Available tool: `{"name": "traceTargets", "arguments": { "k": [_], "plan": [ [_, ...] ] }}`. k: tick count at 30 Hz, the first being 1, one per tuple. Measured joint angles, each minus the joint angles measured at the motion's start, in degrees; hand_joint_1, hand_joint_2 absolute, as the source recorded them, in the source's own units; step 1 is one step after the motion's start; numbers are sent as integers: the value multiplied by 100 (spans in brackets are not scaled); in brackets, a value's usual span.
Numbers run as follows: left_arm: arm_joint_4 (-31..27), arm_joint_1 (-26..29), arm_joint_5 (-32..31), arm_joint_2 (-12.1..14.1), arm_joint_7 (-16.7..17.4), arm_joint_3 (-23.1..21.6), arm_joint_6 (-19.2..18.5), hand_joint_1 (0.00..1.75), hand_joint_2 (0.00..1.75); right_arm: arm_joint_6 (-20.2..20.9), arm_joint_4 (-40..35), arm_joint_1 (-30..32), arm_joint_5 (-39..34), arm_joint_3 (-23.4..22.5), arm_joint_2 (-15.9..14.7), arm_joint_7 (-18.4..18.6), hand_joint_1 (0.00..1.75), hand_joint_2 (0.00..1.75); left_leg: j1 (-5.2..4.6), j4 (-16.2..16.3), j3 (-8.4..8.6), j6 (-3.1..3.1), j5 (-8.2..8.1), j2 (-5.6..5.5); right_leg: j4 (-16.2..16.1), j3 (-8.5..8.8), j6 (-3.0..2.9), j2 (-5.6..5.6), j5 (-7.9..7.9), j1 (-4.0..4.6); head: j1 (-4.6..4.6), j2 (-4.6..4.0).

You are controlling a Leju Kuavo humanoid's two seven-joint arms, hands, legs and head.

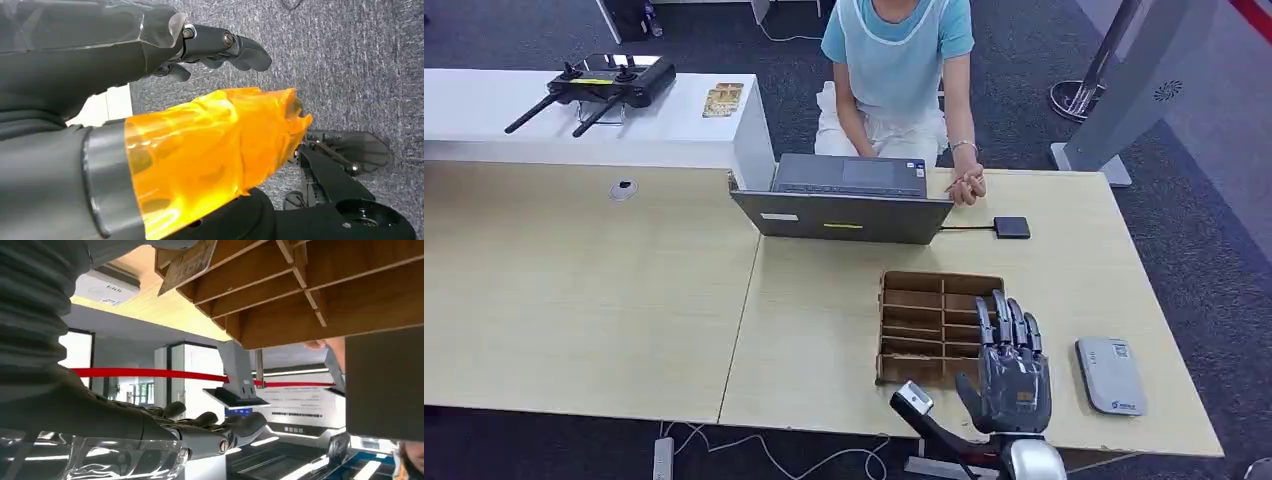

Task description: Pass the card to the sensor for recognition and then transmit it.

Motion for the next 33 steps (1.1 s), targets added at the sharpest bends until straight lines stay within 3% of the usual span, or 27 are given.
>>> {"name": "traceTargets", "arguments": {
  "k": [6, 13, 21, 33],
  "plan": [
    [0, 1, 2, -2, -39, 39, -4, 0, 0, 334, 2, 68, 0, -356, 212, -258, 0, 175, 0, 0, 0, 0, 0, 0, 0, 0, 0, 0, 0, 0, 0, 2],
    [0, 0, 2, -17, -55, 83, -4, 0, 0, 596, 0, 76, 0, -620, 336, -208, 0, 175, 0, 0, 0, 0, 0, 0, 0, 0, 0, 0, 0, 0, 0, 0],
    [0, -1, 2, -61, -59, 199, 2, 0, 0, 804, -7, 90, 0, -765, 391, -120, 0, 175, 0, 0, 0, 0, 0, 1, 0, 0, 0, 1, 0, 0, 0, 2],
    [0, -2, 2, -96, -42, 297, 7, 0, 0, 1058, -4, 104, 0, -900, 562, -330, 10, 175, 0, 0, 0, 0, 0, 1, 0, 0, 0, 1, 0, 0, 2, 0]
  ]
}}
